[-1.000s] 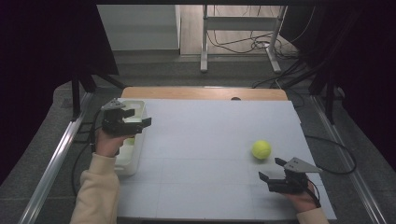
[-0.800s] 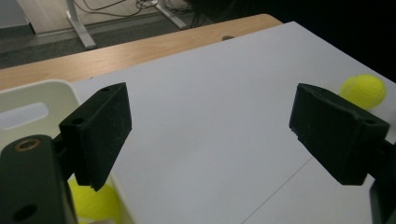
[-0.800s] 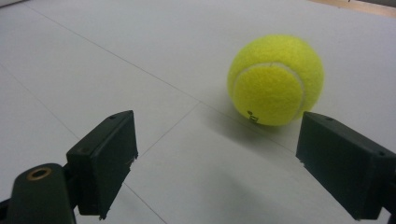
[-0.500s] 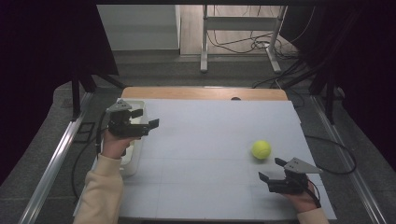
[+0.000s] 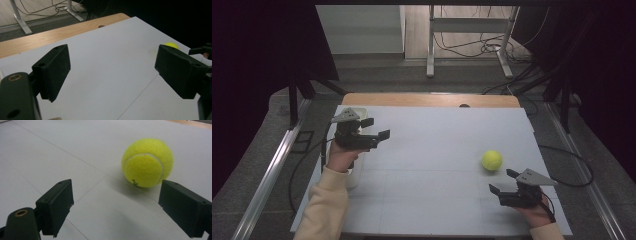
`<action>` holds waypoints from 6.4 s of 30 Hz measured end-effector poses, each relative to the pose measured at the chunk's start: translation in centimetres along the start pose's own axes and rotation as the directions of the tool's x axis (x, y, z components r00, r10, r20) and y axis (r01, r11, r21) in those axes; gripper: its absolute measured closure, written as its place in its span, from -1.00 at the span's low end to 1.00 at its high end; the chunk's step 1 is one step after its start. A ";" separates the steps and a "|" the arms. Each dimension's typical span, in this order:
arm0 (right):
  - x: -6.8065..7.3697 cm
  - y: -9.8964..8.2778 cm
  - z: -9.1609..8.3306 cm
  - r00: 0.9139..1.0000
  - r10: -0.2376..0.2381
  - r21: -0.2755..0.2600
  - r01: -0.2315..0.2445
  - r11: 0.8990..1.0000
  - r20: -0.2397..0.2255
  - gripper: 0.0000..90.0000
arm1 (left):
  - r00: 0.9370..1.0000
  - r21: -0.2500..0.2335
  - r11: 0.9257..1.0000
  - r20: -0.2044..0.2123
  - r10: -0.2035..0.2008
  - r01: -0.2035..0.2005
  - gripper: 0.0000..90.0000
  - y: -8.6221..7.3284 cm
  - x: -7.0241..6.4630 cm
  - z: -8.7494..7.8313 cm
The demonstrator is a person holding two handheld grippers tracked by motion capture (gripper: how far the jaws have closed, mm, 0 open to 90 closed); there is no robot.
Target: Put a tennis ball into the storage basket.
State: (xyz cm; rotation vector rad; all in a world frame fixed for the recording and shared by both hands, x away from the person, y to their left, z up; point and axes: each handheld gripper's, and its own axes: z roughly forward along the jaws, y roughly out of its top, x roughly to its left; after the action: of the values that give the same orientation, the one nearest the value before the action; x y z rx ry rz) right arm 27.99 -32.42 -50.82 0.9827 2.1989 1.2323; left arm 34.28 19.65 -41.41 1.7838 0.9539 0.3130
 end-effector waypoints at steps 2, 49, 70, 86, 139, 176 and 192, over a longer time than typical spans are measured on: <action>0.0 0.0 0.0 1.000 0.000 0.000 0.000 1.000 -0.001 -0.71 | 1.000 0.004 1.000 0.002 0.005 -0.005 -0.69 0.0 -0.2 0.2; 0.0 0.2 0.1 1.000 0.008 -0.021 -0.009 1.000 -0.018 -0.71 | 0.983 0.144 0.976 0.111 0.149 -0.164 -0.69 -1.5 -6.0 7.7; -0.1 0.2 0.0 1.000 0.017 -0.027 -0.018 0.999 -0.024 -0.70 | 0.965 0.227 0.947 0.185 0.187 -0.227 -0.69 -2.3 -8.6 13.3; 0.0 0.2 0.0 1.000 0.013 -0.030 -0.013 0.999 -0.024 -0.70 | 0.956 0.227 0.942 0.219 0.196 -0.245 -0.69 -2.5 -9.9 16.4; -0.3 0.2 0.0 0.999 0.028 -0.031 -0.029 0.999 -0.028 -0.70 | 0.923 0.235 0.929 0.330 0.199 -0.285 -0.69 -1.9 -14.5 24.5; -0.4 0.3 -0.3 0.999 0.038 -0.052 -0.039 0.998 -0.017 -0.70 | 0.899 0.231 0.920 0.381 0.215 -0.318 -0.71 -1.5 -16.4 28.0; -0.3 0.4 -0.6 0.999 0.039 -0.072 -0.040 0.997 -0.012 -0.70 | 0.892 0.231 0.914 0.393 0.225 -0.333 -0.71 -1.6 -17.3 29.9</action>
State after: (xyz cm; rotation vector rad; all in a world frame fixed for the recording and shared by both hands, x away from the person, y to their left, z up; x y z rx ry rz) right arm 27.99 -32.83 -50.17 0.9975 2.1370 1.3278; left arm 40.51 -12.71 -51.70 2.1659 0.4935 0.0165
